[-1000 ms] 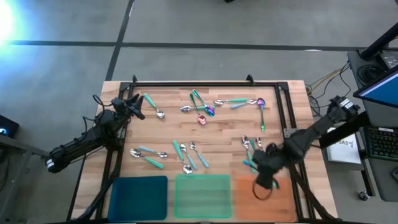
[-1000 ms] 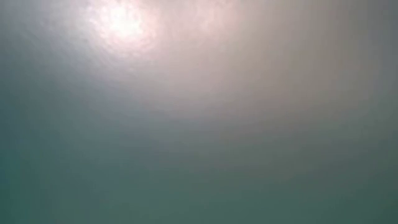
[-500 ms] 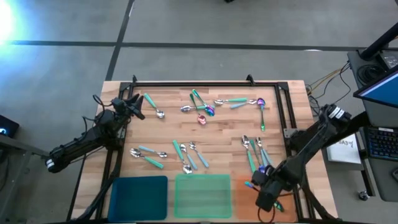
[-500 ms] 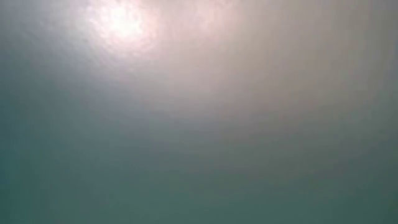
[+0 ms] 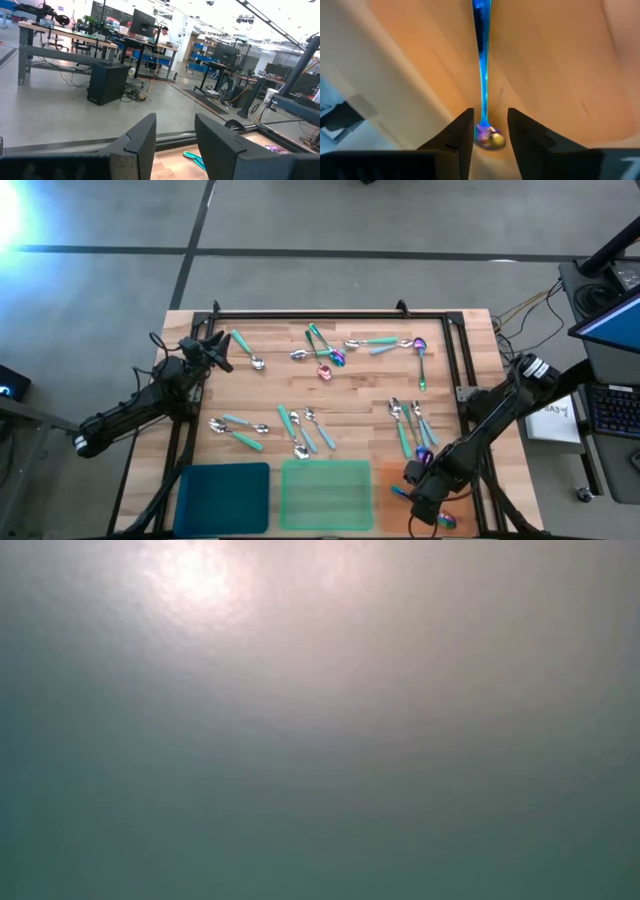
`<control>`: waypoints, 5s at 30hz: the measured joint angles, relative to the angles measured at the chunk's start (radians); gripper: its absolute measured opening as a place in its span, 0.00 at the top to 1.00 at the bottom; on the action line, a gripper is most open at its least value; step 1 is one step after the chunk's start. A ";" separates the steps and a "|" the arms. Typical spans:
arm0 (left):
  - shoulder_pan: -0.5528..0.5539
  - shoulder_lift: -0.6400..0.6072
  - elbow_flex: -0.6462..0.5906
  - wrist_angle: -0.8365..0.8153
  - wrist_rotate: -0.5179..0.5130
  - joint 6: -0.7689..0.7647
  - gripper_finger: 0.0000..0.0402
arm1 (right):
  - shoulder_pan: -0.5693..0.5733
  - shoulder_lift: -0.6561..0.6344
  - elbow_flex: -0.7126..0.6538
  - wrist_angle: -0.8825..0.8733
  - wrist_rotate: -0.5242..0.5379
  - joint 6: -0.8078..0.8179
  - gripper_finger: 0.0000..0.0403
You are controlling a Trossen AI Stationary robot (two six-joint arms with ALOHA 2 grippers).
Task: Sort silverware by color (type)
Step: Put the light green spoon into the light green bin
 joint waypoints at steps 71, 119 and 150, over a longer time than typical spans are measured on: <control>-0.002 0.100 0.000 0.301 0.554 -0.272 0.70 | -0.385 -0.084 0.001 -0.012 0.648 -0.823 0.84; -0.005 0.530 0.125 0.474 0.630 -0.184 0.70 | -1.343 -0.029 0.005 0.024 0.482 -1.765 0.53; -0.003 0.732 0.227 0.492 0.513 0.004 0.70 | -1.497 0.377 0.382 -0.148 0.426 -1.881 0.55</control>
